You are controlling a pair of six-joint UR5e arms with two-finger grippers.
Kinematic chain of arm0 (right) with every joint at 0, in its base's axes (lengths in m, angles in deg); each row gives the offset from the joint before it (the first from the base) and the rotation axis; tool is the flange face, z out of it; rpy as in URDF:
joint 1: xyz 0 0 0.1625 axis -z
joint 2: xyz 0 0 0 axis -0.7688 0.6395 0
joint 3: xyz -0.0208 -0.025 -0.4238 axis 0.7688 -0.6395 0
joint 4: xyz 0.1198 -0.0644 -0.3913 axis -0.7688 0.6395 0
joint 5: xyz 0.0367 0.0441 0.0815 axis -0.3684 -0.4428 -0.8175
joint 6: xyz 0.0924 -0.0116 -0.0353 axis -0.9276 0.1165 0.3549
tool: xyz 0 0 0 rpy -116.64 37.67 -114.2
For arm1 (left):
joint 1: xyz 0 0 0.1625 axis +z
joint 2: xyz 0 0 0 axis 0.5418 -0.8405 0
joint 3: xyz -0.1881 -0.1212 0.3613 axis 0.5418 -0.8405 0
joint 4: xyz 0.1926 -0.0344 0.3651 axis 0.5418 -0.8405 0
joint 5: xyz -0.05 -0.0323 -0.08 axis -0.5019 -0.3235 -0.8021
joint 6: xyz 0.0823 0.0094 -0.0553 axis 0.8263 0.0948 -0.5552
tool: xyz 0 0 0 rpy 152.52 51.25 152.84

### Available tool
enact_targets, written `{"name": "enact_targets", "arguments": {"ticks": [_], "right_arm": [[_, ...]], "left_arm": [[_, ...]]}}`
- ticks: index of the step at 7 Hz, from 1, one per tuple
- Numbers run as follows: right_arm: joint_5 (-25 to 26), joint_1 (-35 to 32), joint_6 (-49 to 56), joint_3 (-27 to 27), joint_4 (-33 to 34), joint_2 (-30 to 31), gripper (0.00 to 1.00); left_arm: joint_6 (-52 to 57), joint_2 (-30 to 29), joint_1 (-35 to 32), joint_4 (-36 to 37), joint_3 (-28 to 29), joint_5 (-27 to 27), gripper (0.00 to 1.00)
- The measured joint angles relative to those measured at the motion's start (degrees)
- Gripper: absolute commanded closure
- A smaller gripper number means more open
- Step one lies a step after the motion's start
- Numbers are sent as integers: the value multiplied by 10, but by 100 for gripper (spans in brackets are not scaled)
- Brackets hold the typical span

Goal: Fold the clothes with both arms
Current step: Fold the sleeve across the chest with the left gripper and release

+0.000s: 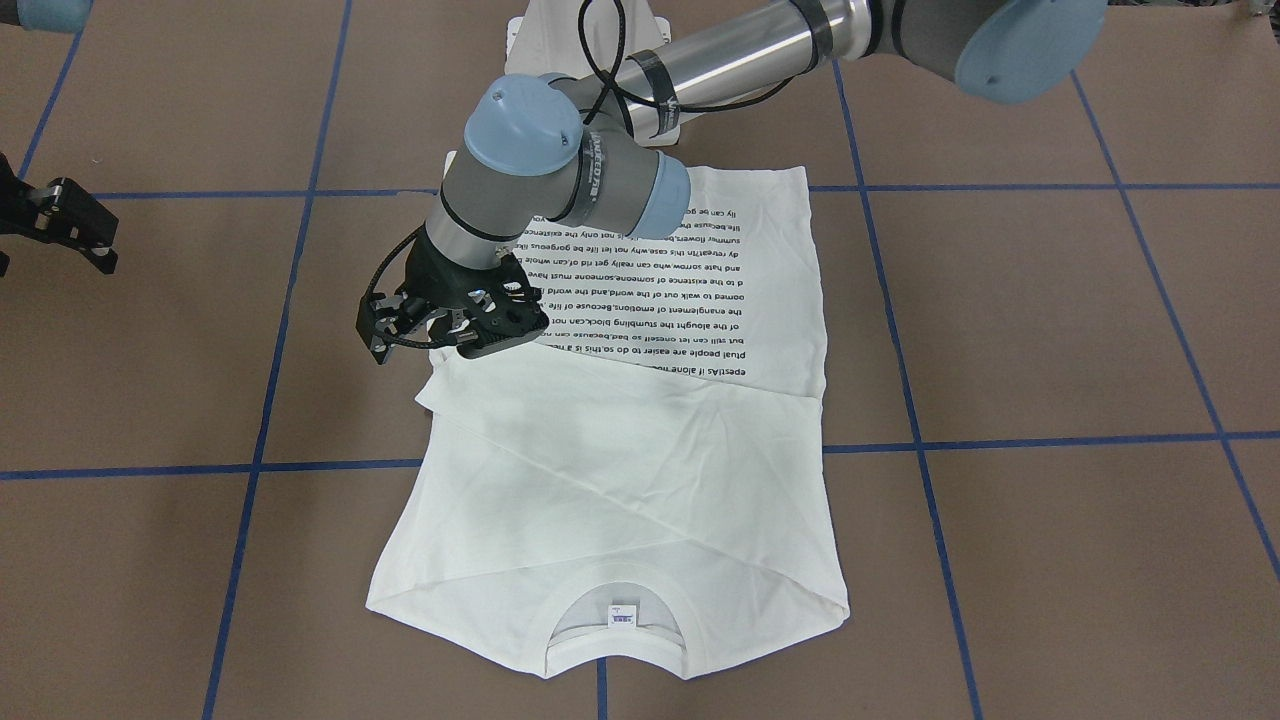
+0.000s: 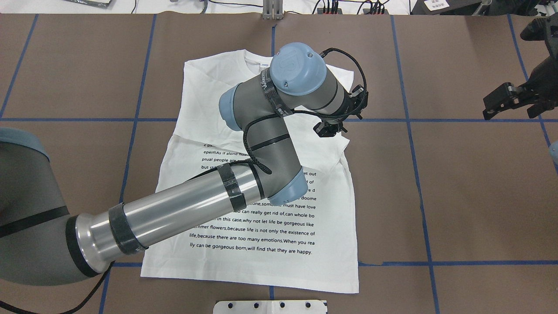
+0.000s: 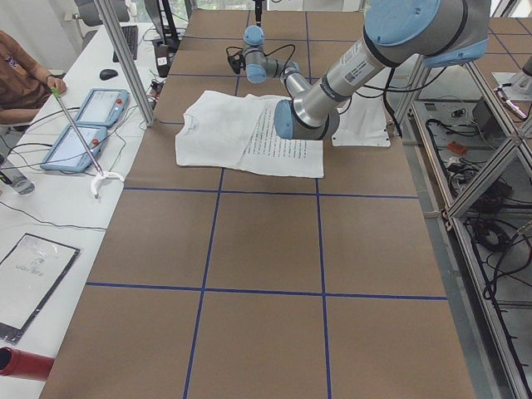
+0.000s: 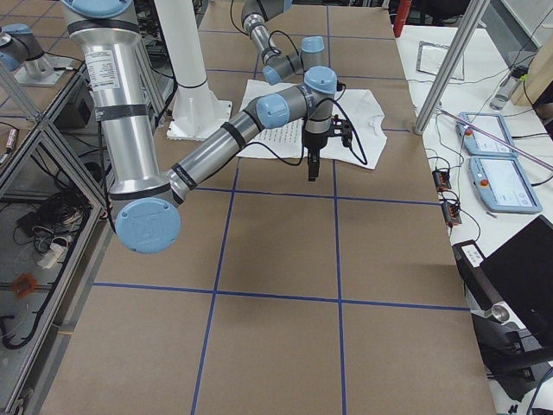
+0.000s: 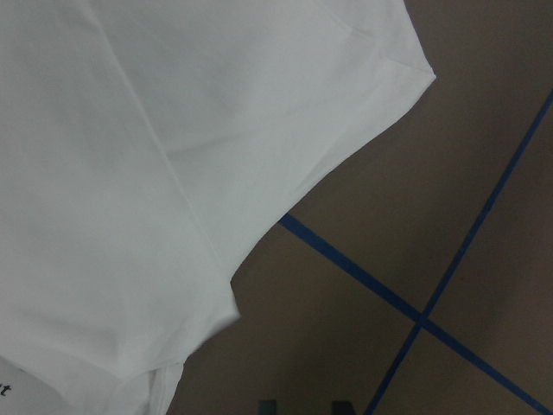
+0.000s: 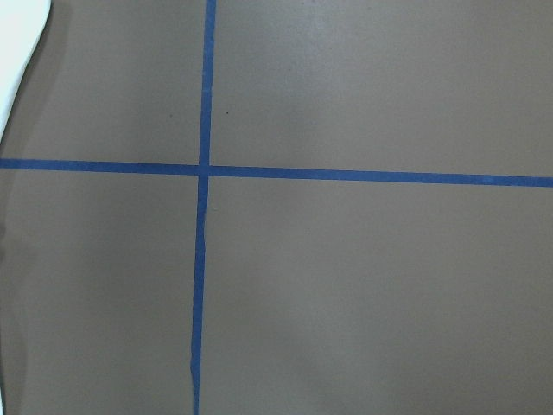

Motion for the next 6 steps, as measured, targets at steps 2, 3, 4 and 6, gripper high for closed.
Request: {"name": "enact_targets", "arguments": {"ticks": [2, 3, 4, 6], "right_arm": [[-1, 1, -12, 3, -13, -1, 0], [-6, 4, -23, 12, -15, 0, 0], [-9, 17, -41, 26, -16, 3, 0], [15, 85, -124, 72, -27, 18, 0]], "left_arm": [[55, 55, -7, 55, -85, -1, 0], [108, 115, -9, 117, -181, -1, 0], [160, 179, -12, 178, -279, -1, 0], [260, 288, -15, 280, -434, -1, 0]]}}
